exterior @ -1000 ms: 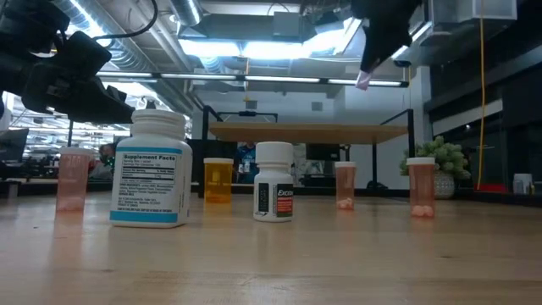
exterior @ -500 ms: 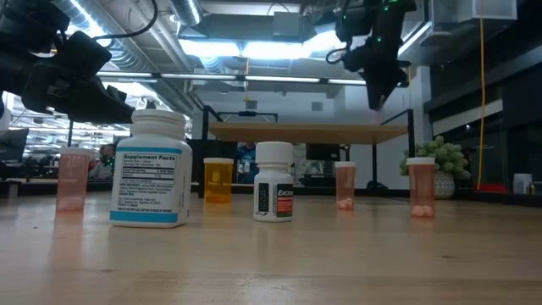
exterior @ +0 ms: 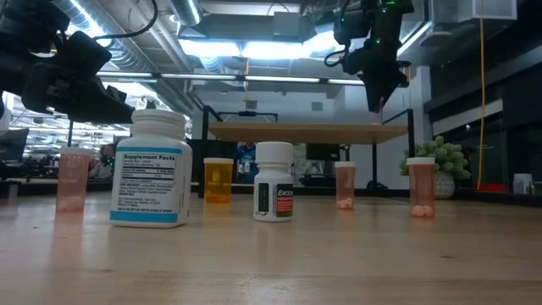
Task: Pick and place medicine bottles onto shelf by color
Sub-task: Put the pink pill bottle on the shelf, then put the orange pill bottle on the shelf
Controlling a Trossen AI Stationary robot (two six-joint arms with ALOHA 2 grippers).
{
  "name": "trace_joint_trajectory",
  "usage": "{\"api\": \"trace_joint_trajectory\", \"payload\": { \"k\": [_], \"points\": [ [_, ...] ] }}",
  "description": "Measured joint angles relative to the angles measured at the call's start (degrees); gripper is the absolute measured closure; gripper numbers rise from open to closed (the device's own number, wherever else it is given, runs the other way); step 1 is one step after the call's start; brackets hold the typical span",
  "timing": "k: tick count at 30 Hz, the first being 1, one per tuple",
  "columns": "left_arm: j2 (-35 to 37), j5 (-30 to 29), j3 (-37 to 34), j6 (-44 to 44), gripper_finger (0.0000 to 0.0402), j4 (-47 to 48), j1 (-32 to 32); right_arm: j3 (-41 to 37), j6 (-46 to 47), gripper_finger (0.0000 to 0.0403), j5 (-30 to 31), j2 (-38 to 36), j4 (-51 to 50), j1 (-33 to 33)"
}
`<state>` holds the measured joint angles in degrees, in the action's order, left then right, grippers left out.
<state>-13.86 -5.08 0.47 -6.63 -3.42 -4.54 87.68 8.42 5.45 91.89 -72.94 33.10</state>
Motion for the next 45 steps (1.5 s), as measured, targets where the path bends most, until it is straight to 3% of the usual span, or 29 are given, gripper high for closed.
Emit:
{"api": "trace_joint_trajectory", "payload": {
  "k": [13, 21, 23, 31, 34, 37, 45],
  "points": [
    [0.0, 0.0, 0.0, 0.0, 0.0376, 0.0, 0.0, 0.3, 0.3, 0.0235, 0.3, -0.1, 1.3, 0.0],
    [0.0, 0.0, 0.0, 0.0, 0.0376, 0.0, 0.0, 8.7, 0.3, 0.0234, 1.8, -0.1, 1.5, 0.0],
    [0.0, 0.0, 0.0, 0.0, 0.0376, 0.0, 0.0, 11.6, 0.2, 0.0234, -2.4, -0.2, 1.4, -0.3],
    [0.0, 0.0, 0.0, 0.0, 0.0376, 0.0, 0.0, 17.4, -4.3, 0.0234, -28.9, -0.2, 1.5, -6.7],
    [0.0, 0.0, 0.0, 0.0, 0.0376, 0.0, 0.0, 16.4, -5.5, 0.0234, -33.0, -0.2, 1.7, -12.6],
    [0.0, 0.0, 0.0, 0.0, 0.0376, 0.0, 0.0, 14.3, -4.7, 0.0234, -30.7, -0.2, 2.9, -19.4],
    [0.0, 0.0, 0.0, 0.1, 0.0376, 0.0, 0.0, 4.8, 3.4, 0.0234, -16.8, -0.1, 10.9, -35.2]
  ]
}}
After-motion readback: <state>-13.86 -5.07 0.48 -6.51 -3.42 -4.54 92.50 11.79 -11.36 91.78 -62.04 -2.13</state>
